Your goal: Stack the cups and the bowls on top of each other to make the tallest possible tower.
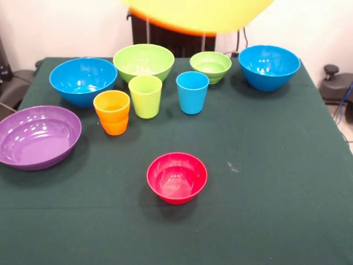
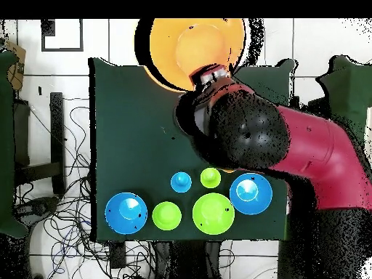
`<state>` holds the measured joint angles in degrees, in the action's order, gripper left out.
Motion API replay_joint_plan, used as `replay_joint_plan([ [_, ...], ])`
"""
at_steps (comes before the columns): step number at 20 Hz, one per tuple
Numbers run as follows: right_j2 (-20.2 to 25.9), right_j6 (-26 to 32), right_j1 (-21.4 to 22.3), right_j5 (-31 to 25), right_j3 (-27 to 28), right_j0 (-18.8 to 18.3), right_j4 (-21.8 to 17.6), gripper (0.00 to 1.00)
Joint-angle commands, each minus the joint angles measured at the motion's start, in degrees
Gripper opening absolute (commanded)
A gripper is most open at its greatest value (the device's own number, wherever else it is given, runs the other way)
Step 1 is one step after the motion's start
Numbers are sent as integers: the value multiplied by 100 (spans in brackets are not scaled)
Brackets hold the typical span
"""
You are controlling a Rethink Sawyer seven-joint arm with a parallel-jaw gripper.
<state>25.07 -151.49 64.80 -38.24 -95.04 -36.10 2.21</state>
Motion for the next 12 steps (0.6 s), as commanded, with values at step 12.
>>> replay_joint_plan([
  [12, -67, -47, -1302, 1503, -573, 79, -395, 0],
])
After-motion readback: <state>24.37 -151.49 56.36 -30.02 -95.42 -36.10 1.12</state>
